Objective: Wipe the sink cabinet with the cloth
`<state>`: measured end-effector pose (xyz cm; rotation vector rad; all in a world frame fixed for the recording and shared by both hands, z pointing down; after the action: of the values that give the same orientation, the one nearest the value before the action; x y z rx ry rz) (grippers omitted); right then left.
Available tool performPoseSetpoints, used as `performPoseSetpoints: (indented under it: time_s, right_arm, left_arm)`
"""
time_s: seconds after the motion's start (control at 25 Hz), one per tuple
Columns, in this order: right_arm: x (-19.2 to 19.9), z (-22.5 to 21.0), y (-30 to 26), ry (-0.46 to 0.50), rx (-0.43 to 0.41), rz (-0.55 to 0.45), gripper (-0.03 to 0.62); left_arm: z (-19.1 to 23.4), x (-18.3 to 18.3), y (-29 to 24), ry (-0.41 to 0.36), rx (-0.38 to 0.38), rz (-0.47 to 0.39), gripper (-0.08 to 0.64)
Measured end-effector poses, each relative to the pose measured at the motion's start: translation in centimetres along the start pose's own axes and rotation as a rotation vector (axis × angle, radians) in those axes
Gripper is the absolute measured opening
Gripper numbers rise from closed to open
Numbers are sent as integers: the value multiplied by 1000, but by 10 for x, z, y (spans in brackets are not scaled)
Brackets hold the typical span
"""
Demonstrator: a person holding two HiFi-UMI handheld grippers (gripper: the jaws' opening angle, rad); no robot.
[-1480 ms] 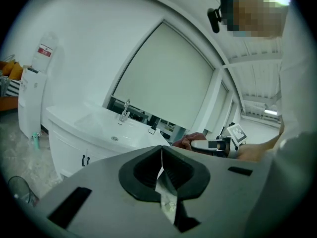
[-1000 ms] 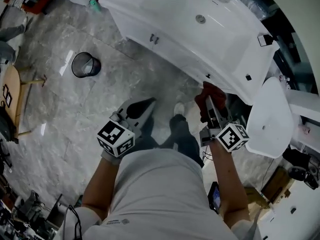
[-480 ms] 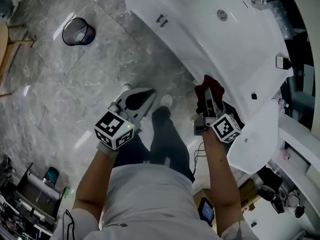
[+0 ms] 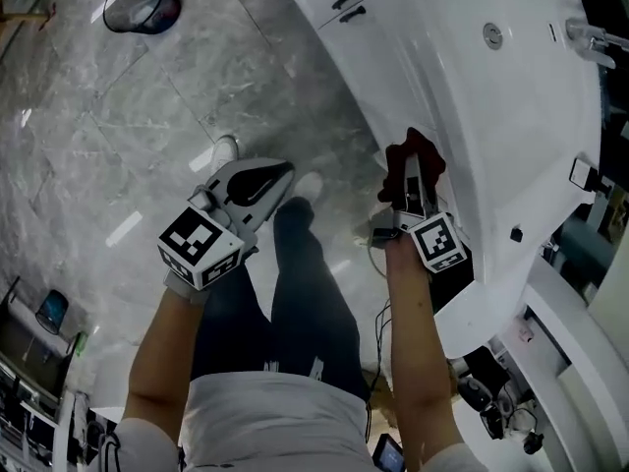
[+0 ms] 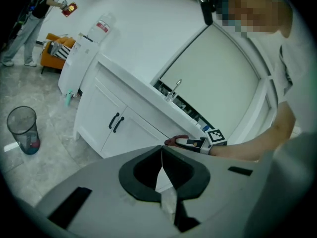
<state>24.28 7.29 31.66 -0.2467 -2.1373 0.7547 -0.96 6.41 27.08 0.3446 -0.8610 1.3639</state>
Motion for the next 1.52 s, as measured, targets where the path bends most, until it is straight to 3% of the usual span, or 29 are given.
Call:
performPoseSetpoints:
  time_s: [0.32, 0.56, 0.88, 1.2, 1.52]
  right_arm:
    - [-1, -61, -40, -70, 56, -75, 162]
    - [-2, -73, -53, -67, -18, -98, 160]
    - [39, -98, -98, -164, 25, -21, 156]
    - [81, -119, -148, -73, 42, 65, 153]
    - [112, -141, -181, -56, 50, 101, 153]
  left_arm:
    - [26, 50, -26, 16, 16, 25, 12]
    - [35, 73, -31, 32, 3, 43, 12]
    - [37, 95, -30, 89, -39, 43, 12]
    - [43, 112, -28, 109, -101, 40, 12]
    - [46, 119, -27, 107, -122, 49, 12]
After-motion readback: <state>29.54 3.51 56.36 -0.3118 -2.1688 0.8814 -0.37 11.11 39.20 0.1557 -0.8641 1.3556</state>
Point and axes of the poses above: the fingertips, and each gripper's own axes: y backward along the fingers, z to its left, x out of its underside, the point moved 1 cm from there along y, backward along the fingers, and after that the axes turned 7 degrees about x, right-handed, at the moved point
